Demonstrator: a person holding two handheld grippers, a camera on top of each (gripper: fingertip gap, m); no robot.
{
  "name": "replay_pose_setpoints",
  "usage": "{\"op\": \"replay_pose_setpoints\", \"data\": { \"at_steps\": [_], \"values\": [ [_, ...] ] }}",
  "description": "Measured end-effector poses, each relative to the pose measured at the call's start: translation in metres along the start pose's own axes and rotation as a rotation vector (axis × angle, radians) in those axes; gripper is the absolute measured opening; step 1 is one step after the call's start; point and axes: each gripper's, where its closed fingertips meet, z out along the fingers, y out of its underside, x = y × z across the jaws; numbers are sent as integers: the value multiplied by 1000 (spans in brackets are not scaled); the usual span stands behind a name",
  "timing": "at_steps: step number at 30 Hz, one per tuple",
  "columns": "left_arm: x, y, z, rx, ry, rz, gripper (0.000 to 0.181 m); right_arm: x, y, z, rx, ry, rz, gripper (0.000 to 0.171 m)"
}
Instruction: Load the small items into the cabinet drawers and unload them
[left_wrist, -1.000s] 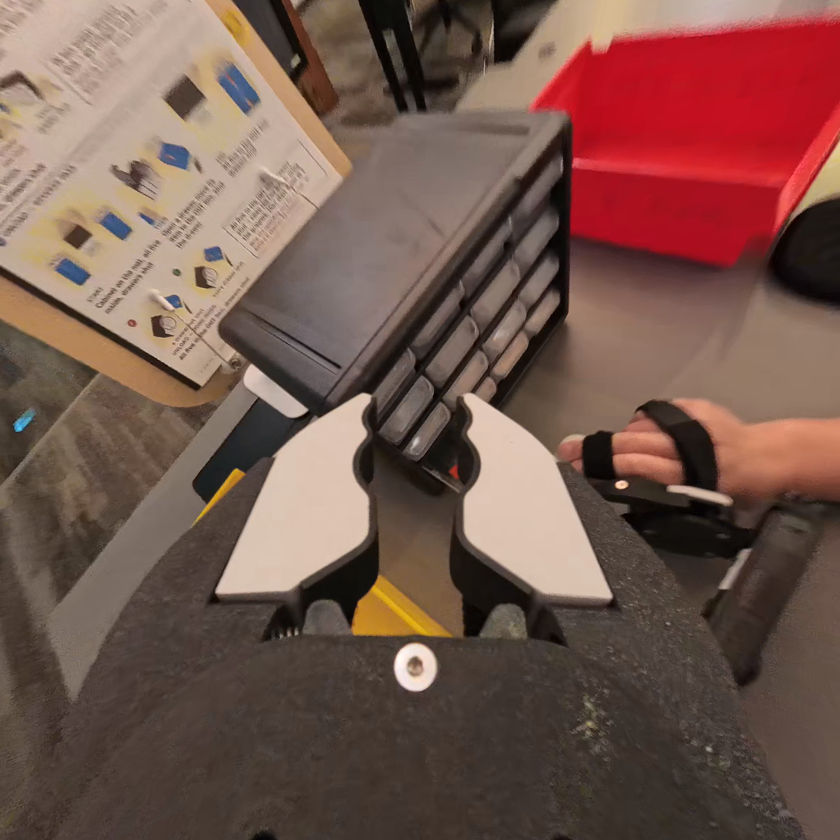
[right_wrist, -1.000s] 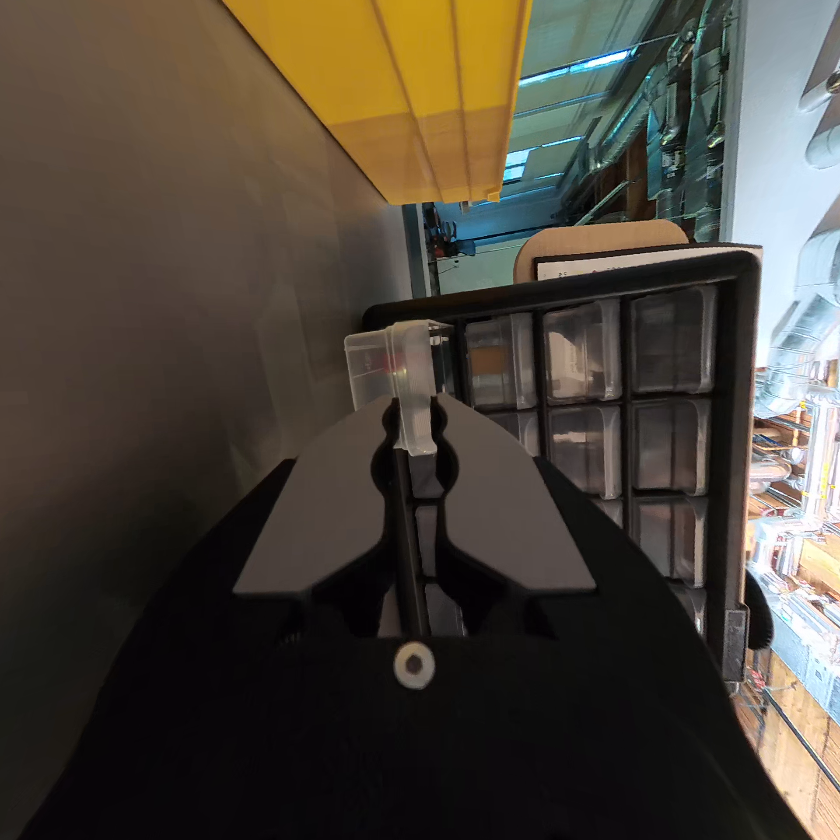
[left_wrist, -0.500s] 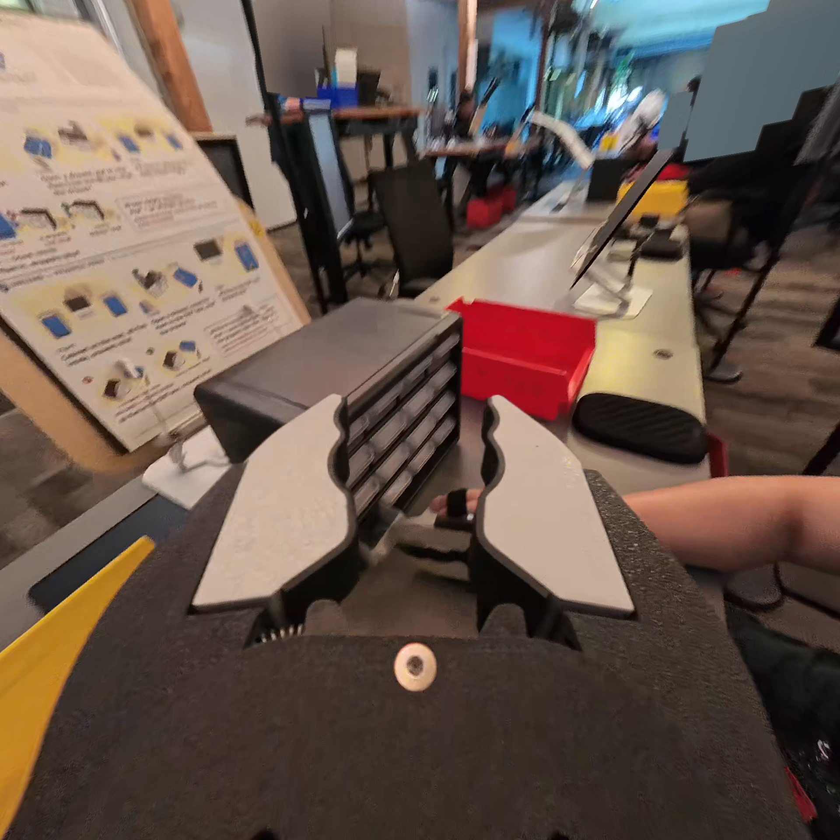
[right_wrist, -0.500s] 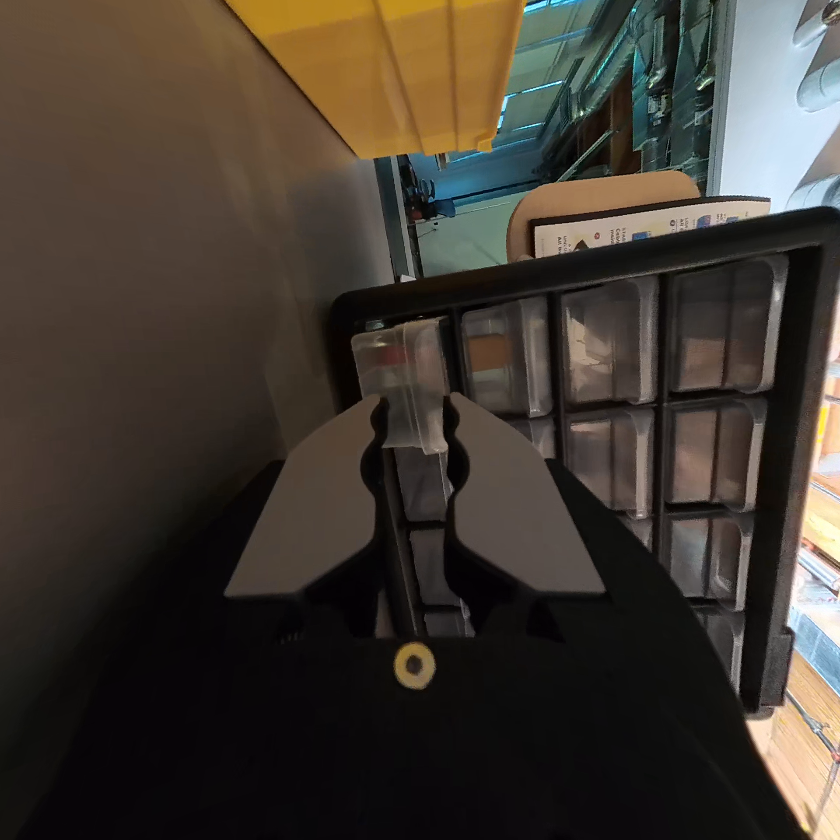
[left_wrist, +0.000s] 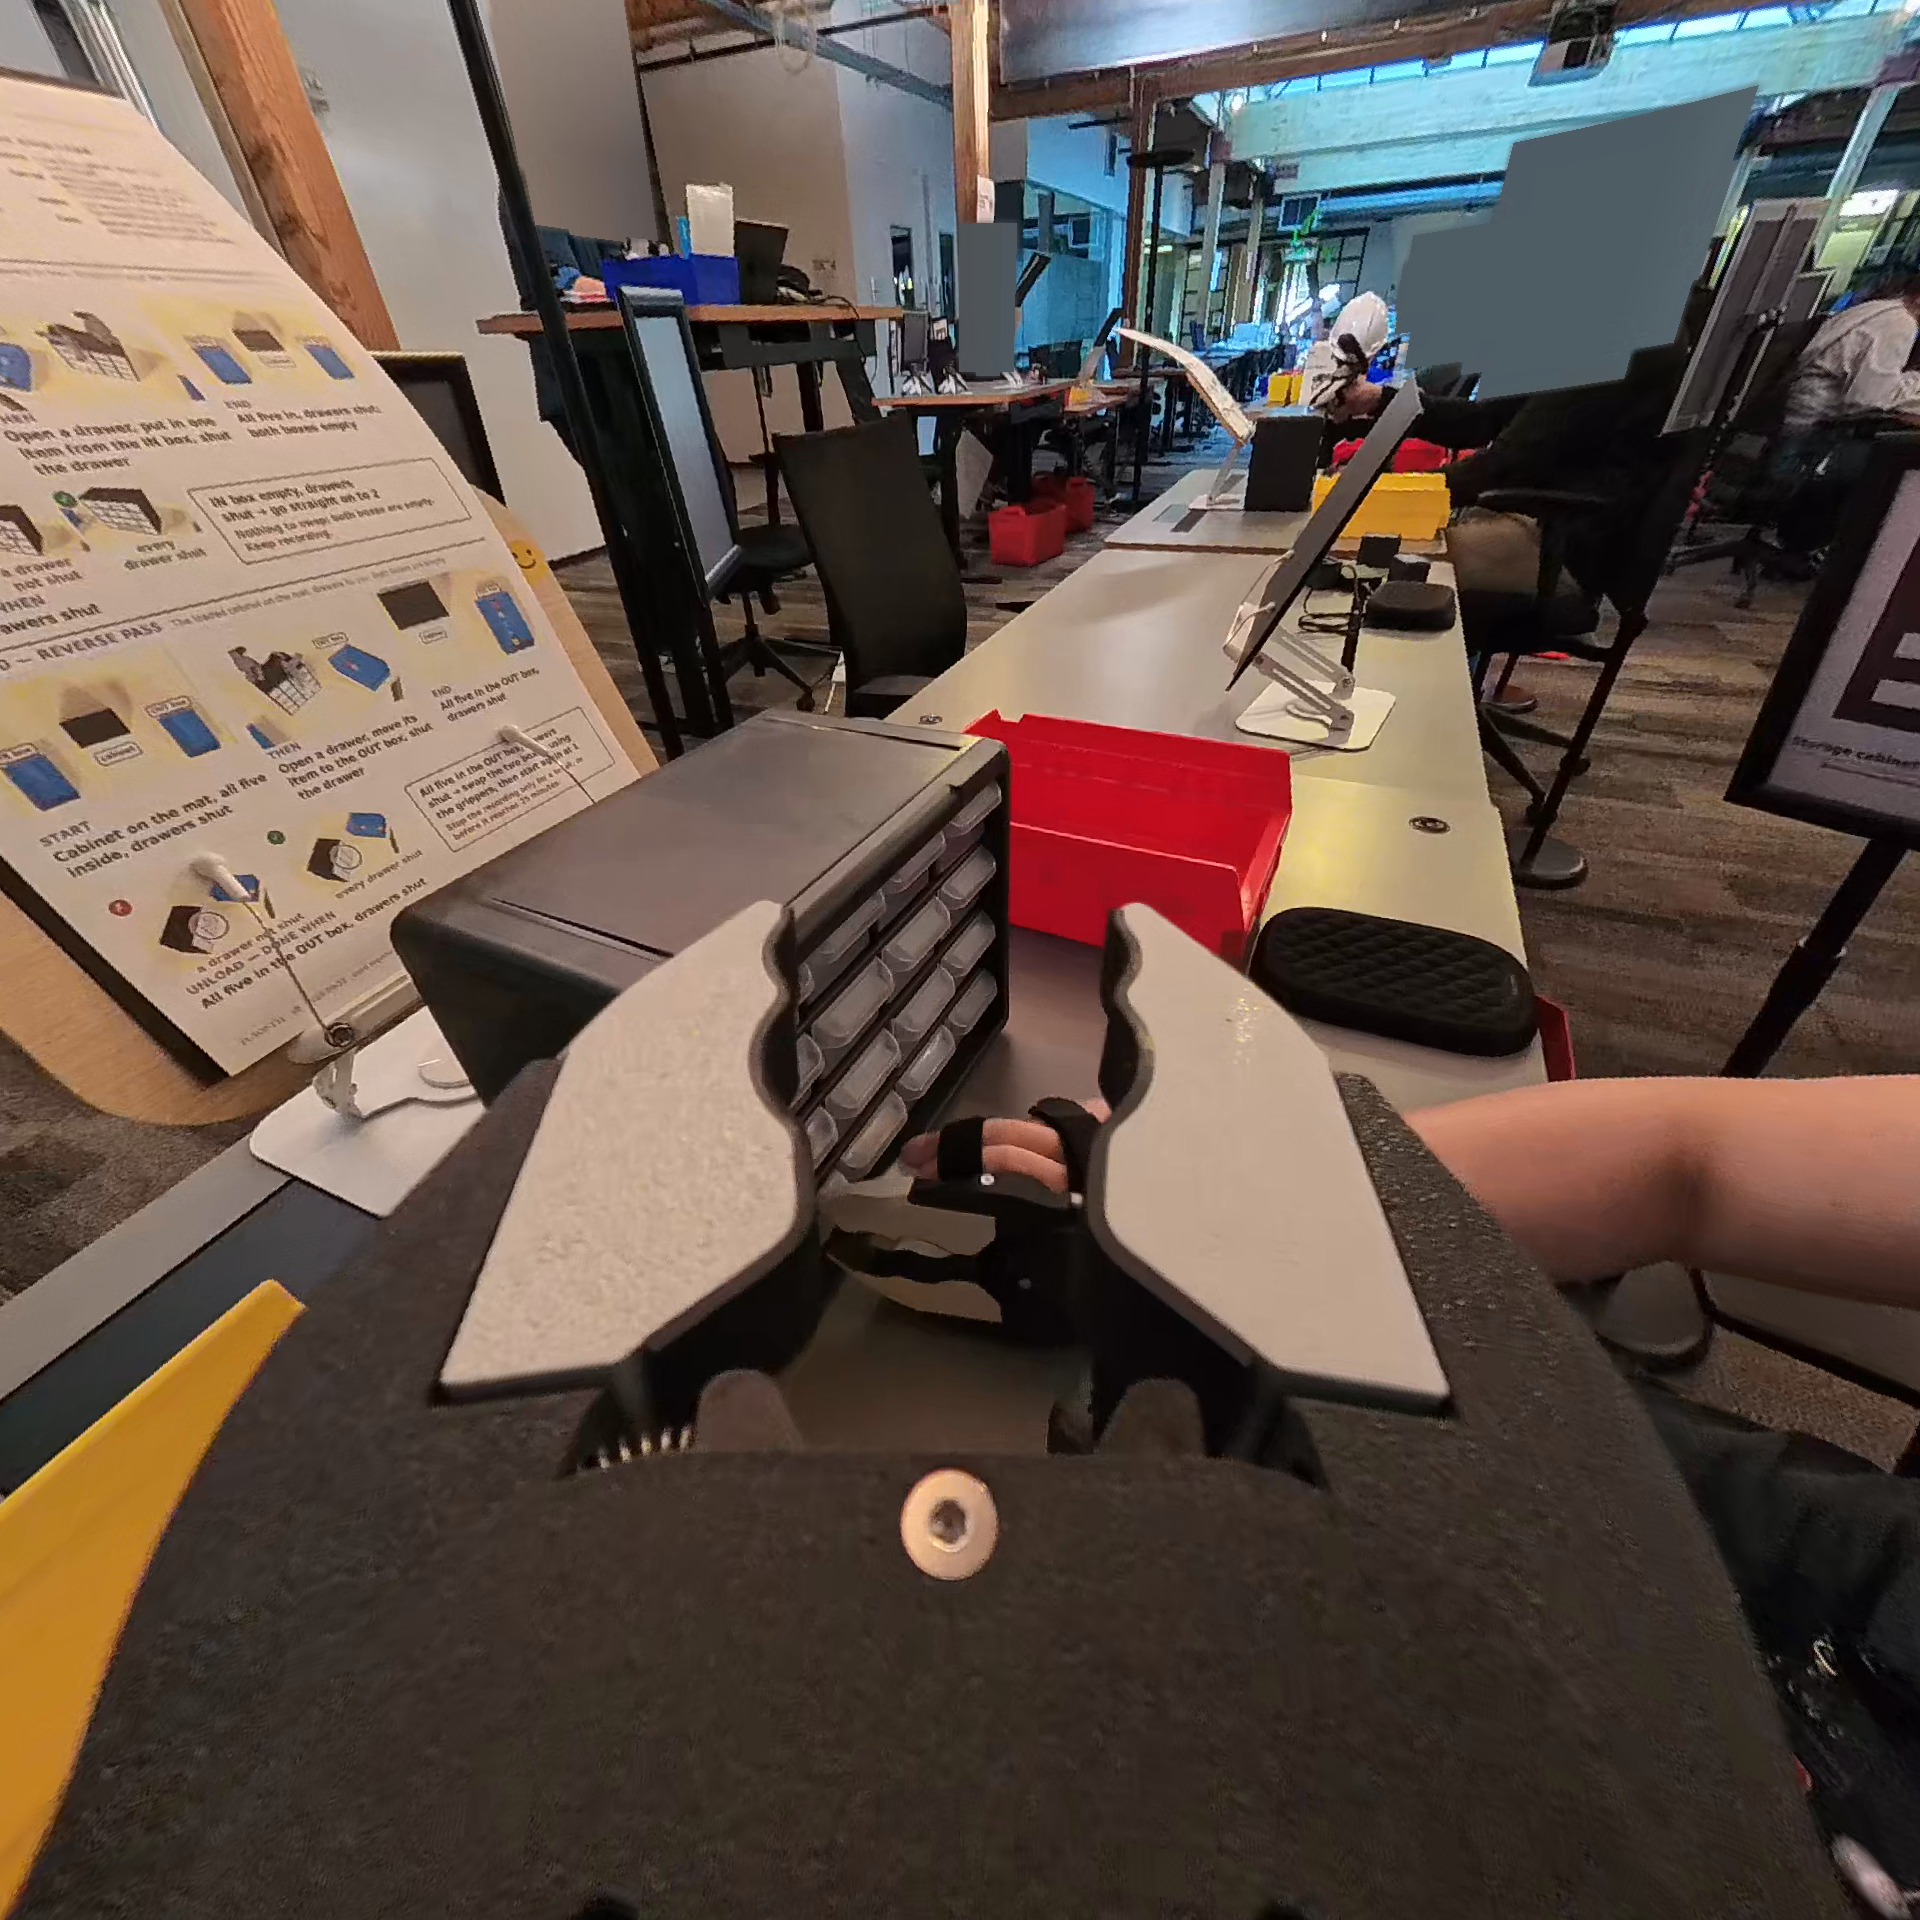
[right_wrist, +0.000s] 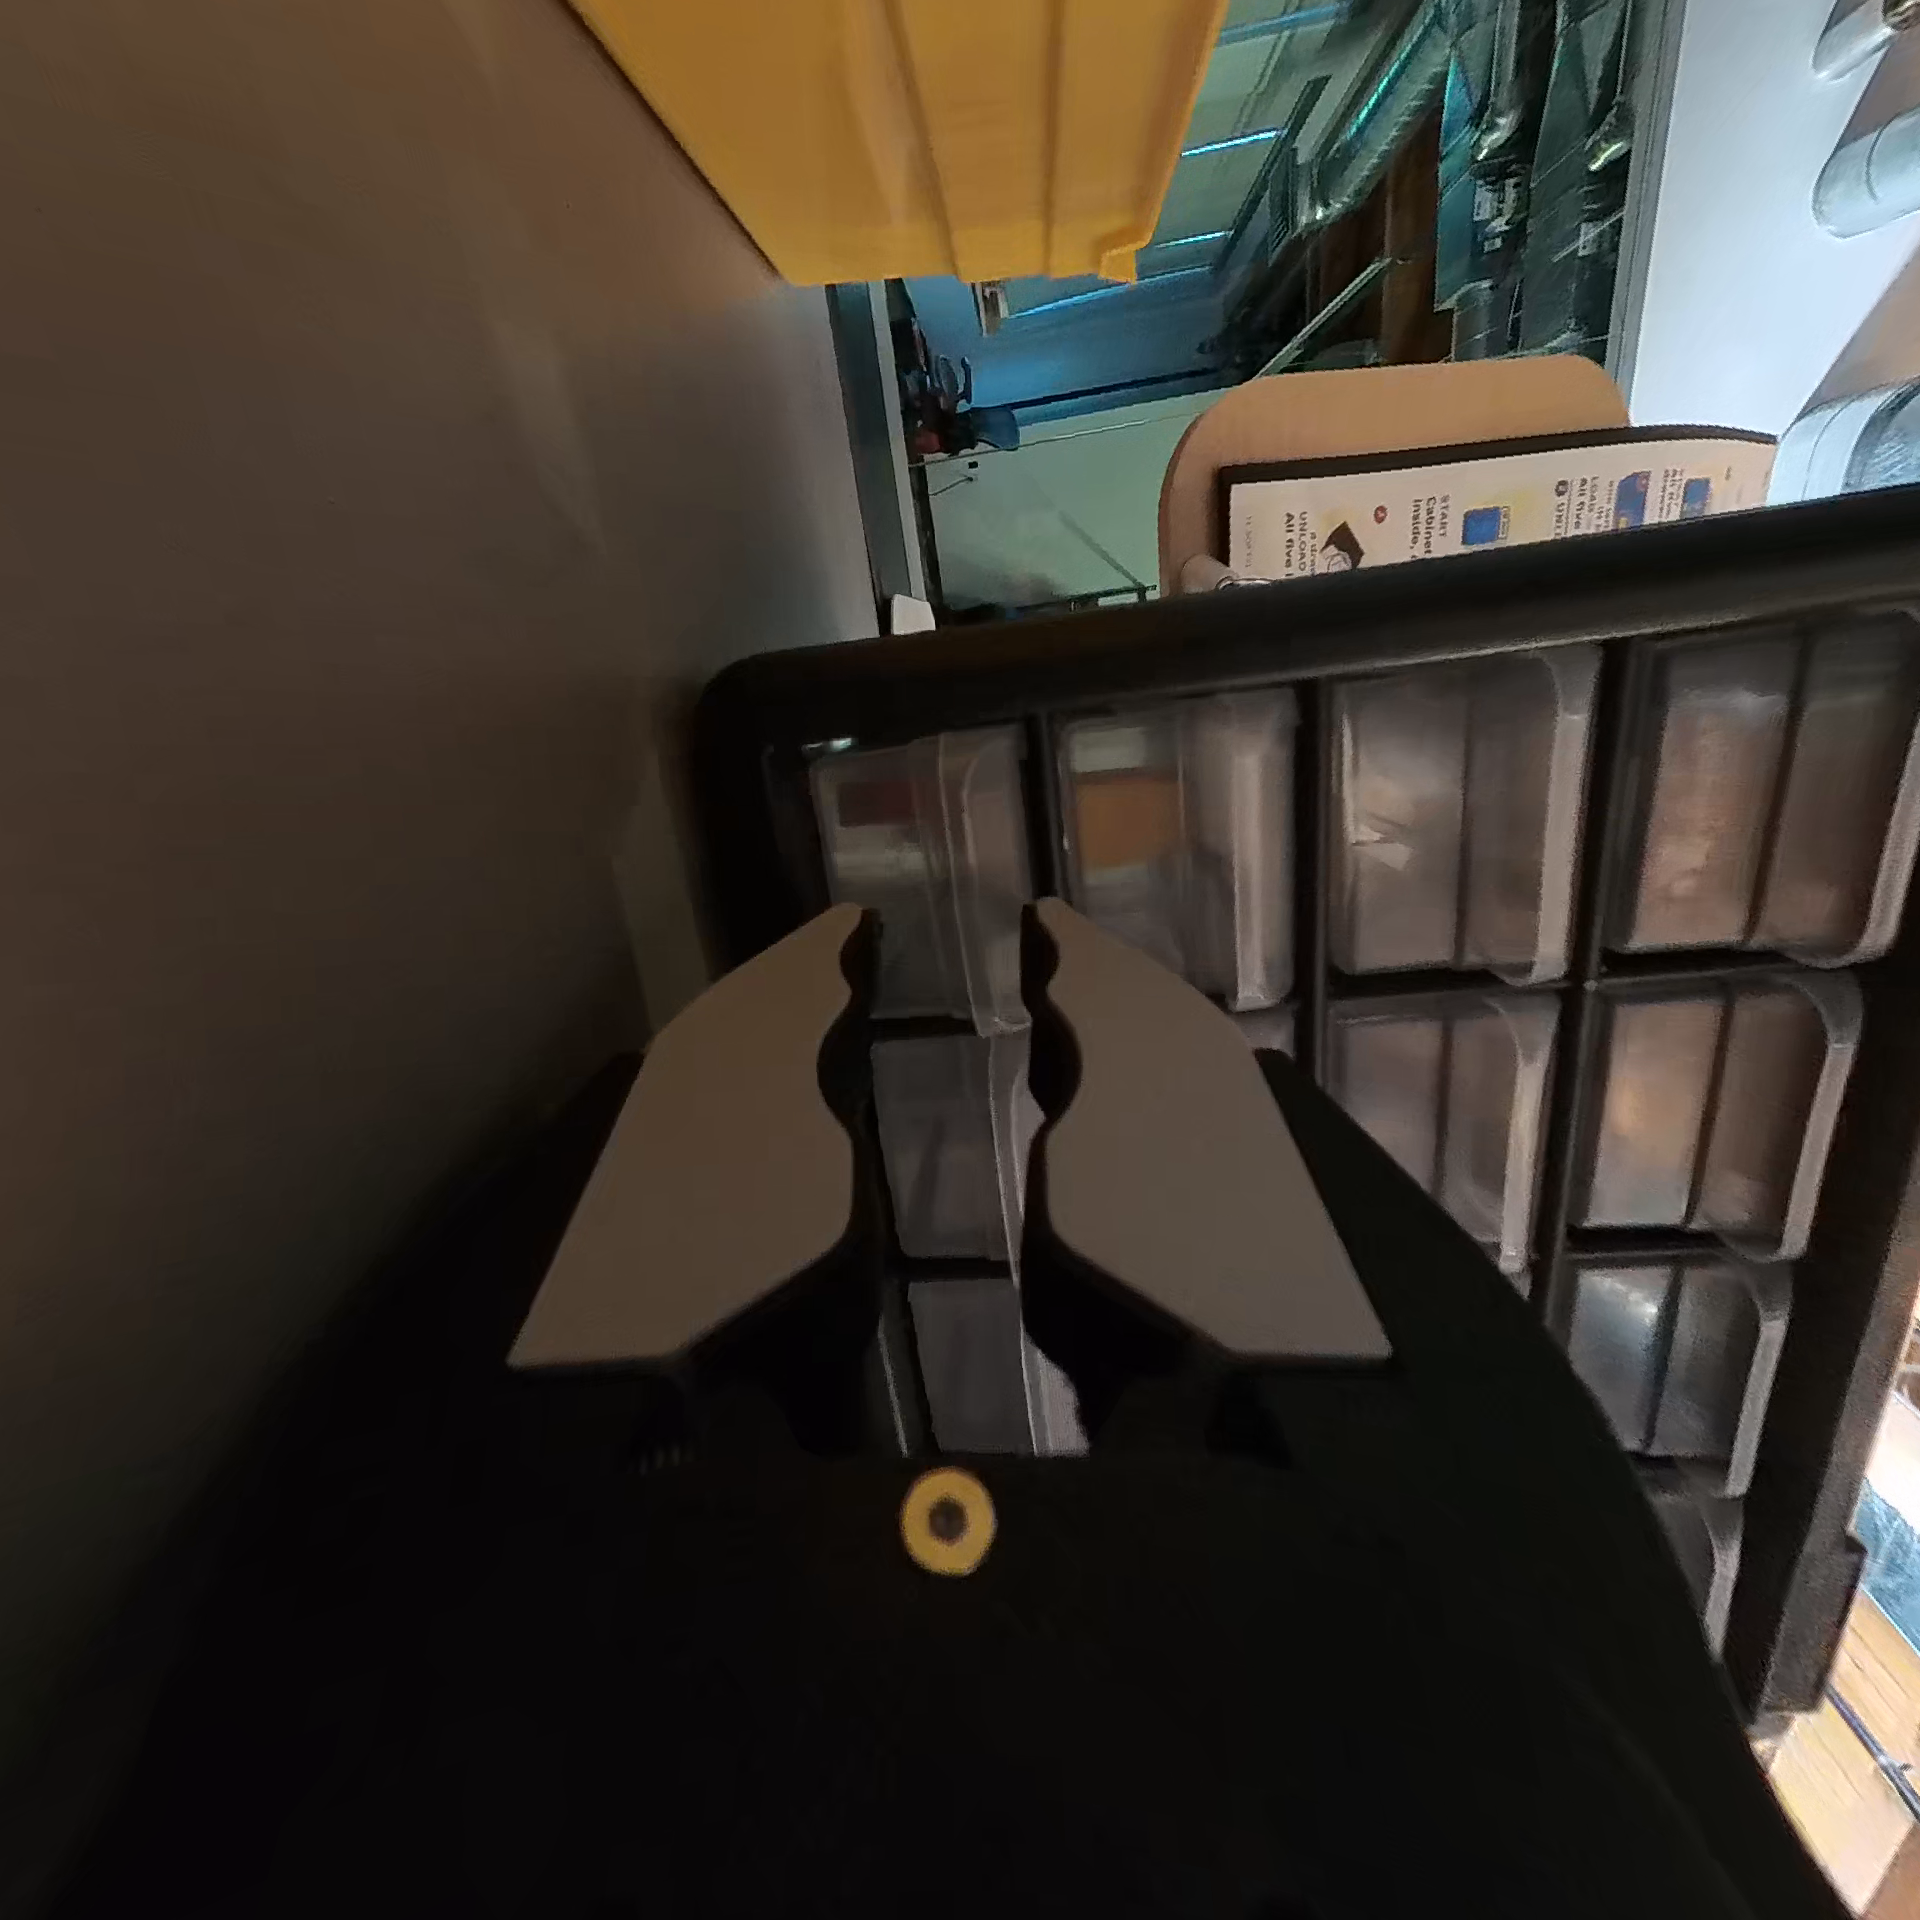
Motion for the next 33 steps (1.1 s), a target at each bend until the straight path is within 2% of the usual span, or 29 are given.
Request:
{"op": "replay_pose_setpoints", "data": {
  "at_steps": [7,17,24,33],
  "values": [
    [-3,10,8,-46,-5,-1,56,1,-1,0,16,-9,24,27],
    [1,17,9,-93,-11,26,57,23,-32,-30,205,92,19,27],
    [-3,19,10,-104,-23,22,57,57,-16,-24,161,225,101,27],
    [-6,33,19,-170,-43,47,57,52,-10,-19,146,188,99,27]
  ]
}}
